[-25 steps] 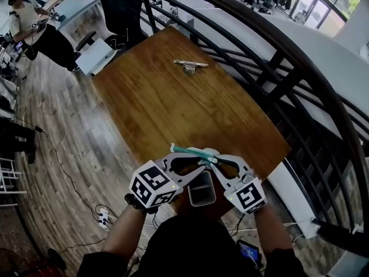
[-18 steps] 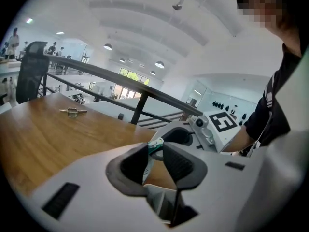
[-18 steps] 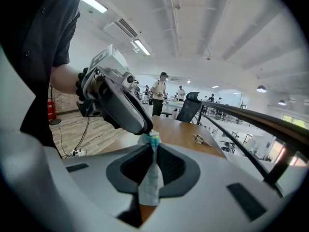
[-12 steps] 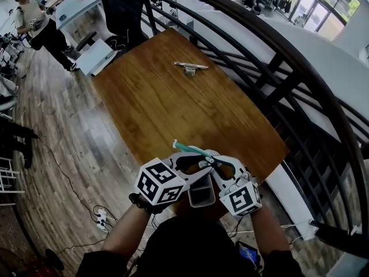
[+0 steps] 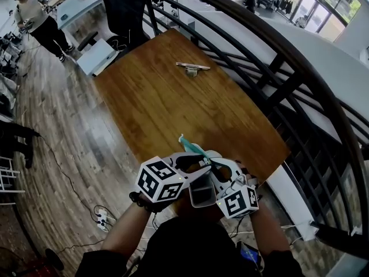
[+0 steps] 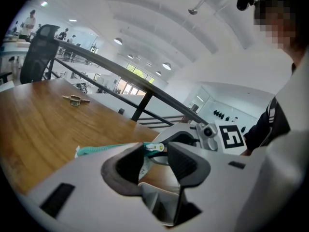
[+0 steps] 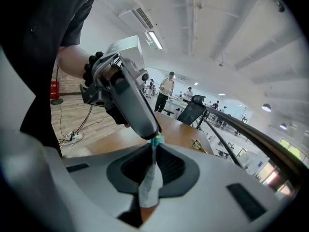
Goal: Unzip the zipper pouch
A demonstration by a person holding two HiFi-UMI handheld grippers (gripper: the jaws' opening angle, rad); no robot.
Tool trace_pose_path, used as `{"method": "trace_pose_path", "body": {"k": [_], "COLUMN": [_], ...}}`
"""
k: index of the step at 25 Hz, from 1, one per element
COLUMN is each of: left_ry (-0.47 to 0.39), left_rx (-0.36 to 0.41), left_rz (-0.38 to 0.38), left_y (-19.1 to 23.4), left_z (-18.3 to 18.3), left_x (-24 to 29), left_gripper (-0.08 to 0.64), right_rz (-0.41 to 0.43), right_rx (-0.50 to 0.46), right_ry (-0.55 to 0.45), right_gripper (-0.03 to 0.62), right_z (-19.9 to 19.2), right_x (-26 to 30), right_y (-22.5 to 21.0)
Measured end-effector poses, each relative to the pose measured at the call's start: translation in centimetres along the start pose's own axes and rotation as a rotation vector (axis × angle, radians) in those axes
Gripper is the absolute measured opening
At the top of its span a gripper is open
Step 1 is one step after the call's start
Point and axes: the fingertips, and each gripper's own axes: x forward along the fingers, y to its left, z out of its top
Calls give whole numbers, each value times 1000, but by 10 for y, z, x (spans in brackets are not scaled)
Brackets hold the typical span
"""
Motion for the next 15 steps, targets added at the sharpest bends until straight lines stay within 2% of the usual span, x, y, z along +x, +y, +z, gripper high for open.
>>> {"method": "trace_pose_path", "body": {"k": [6,15], "left_ry": [34,58], "left_rx": [34,16], "left_rz": [14,-48], "left_y": [1,-2], "left_z": [-6,-11], "left_x": [3,-2], "left_gripper": [158,119], "right_rz": [26,51], "right_rx": [-17,-1], "right_ry": [0,-9], "right_gripper": [26,25], "right_z": [1,-6], "right_x": [2,-3], "right_y": [10,11]}}
